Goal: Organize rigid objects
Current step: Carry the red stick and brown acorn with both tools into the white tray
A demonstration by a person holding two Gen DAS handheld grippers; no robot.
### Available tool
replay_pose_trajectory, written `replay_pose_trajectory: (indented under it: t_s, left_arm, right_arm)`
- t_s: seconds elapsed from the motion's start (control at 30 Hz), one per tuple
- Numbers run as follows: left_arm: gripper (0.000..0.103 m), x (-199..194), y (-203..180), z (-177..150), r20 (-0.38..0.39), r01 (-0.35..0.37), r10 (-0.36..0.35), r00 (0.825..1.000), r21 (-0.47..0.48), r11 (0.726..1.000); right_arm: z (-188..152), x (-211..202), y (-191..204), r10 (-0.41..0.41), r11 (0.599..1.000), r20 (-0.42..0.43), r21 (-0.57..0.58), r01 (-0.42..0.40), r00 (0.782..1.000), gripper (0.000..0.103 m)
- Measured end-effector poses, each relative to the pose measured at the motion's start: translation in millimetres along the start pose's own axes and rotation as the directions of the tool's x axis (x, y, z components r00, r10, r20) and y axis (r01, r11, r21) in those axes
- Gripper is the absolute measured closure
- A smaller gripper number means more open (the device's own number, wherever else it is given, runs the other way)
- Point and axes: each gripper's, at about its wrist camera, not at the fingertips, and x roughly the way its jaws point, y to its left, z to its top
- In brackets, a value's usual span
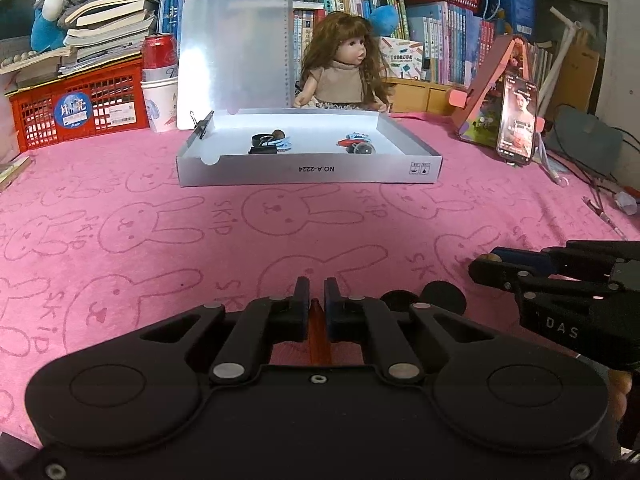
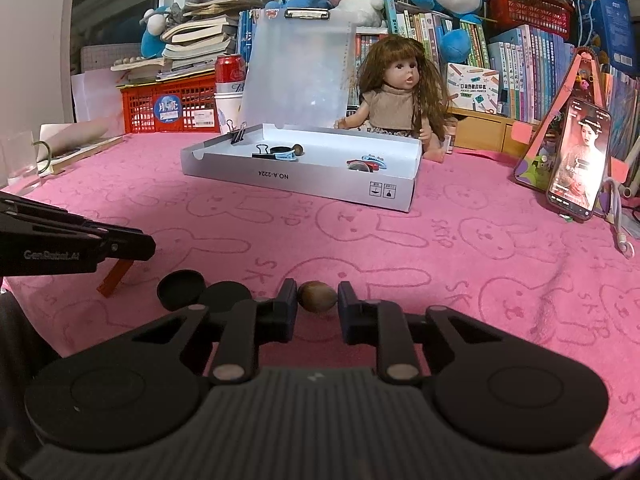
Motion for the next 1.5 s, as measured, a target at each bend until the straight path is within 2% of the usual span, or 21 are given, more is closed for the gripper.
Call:
replay_pose_trajectory:
  t_s: [0.1, 0.27, 0.6, 0.7, 0.77, 0.9, 1.23, 1.5]
  left_arm:
    - [0.096, -4.0, 2.8, -0.2, 0.011, 0.004, -0.004, 1.000, 0.002, 1.000]
    - [0.087, -11.0, 2.0, -6.9, 0.043, -0.017, 0.015, 0.999, 0.043, 0.999]
    - [0.080, -12.5, 2.5, -20.9, 0.007, -0.007, 0.007, 1.000, 0.053, 0.999]
    - [0.081, -11.7, 1.3, -22.8, 0.001, -0.014, 0.014, 1.000, 0.059, 0.998]
    - [0.092, -12.4, 0.9, -23.4, 0.002, -0.017, 0.017, 1.000, 0.056, 0.998]
    - [0.093, -12.5, 1.6, -20.8, -0.001, -0.017, 0.017, 1.000, 0.043, 0.999]
    - [0.093, -3.1, 2.7, 22.8, 0.050, -0.017, 0.015, 0.999, 0.038, 0.999]
    - [0.093, 24.6, 3.5, 66.2, 0.054, -0.008, 0.007, 0.999, 0.019, 1.000]
  right_arm:
    - [0.5, -0.5, 0.4, 0.000, 1.000, 0.003, -0.001, 0.000, 1.000, 0.077]
    - [0.0, -1.4, 0.2, -0.002, 1.000, 0.003, 0.002, 0.002, 1.000, 0.077]
    - [-1.8, -1.6, -1.1, -0.005, 1.000, -0.007, 0.003, 0.005, 1.000, 0.077]
    - [-2.7, -1.4, -1.1, -0.004, 1.000, -0.010, 0.001, 0.004, 1.000, 0.077]
    - [-3.0, -1.4, -0.6, 0.001, 1.000, -0.013, -0.003, -0.001, 1.000, 0.077]
    - [-2.4, -1.3, 1.0, 0.000, 1.000, -0.017, -0.008, 0.000, 1.000, 0.077]
    - [28.3, 9.0, -7.1, -0.023, 0.999, 0.013, 0.027, 0.023, 1.000, 0.077]
    - [62.7, 36.5, -17.8, -0.040, 0.996, 0.009, 0.085, 0.039, 0.999, 0.077]
